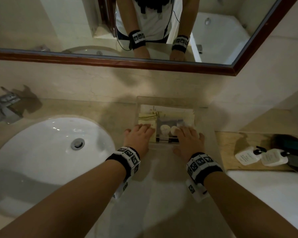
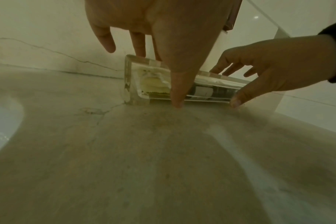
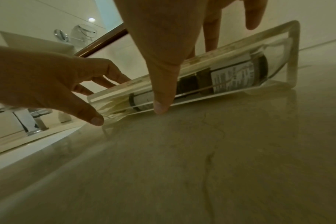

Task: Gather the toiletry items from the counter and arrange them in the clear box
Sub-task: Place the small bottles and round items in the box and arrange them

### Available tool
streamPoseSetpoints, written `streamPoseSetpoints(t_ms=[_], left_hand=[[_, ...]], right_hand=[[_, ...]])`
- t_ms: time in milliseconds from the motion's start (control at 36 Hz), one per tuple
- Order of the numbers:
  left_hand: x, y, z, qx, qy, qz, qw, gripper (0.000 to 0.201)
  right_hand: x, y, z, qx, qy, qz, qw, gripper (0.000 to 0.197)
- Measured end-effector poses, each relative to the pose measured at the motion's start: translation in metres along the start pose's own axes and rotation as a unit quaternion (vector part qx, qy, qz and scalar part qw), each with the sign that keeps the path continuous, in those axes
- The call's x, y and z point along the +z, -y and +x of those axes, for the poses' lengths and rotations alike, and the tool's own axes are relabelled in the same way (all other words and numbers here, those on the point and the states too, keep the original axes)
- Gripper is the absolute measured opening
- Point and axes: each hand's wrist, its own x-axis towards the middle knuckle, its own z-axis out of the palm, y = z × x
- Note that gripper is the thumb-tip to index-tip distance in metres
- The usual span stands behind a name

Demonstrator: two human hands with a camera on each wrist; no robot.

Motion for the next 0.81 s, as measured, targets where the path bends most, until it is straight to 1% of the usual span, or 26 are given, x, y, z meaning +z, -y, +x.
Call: streamPoseSetpoints(t_ms=[139, 306, 528, 695, 806], left_hand=[[-0.003, 0.000, 0.005, 0.002, -0.023, 0.005, 1.000, 0.054], [-0.003, -0.002, 0.011, -0.005, -0.034, 0.004, 0.999, 0.048], [0.001, 0.000, 0.007, 0.000, -0.024, 0.013, 1.000, 0.051], [-0.001, -0.001, 0.005, -0.003, -0.009, -0.001, 1.000, 0.055], [-0.001, -0.002, 0.001, -0.012, 0.014, -0.014, 1.000, 0.066]], right_hand=[[-0.002, 0.003, 0.009, 0.009, -0.019, -0.028, 0.999, 0.058], [-0.003, 0.003, 0.016, 0.015, -0.027, -0.037, 0.999, 0.054], [-0.004, 0.001, 0.018, 0.009, -0.025, -0.039, 0.999, 0.050], [-0.011, 0.004, 0.020, 0.004, -0.025, -0.050, 0.998, 0.051], [-0.010, 0.009, 0.016, 0.012, -0.026, -0.053, 0.998, 0.049]])
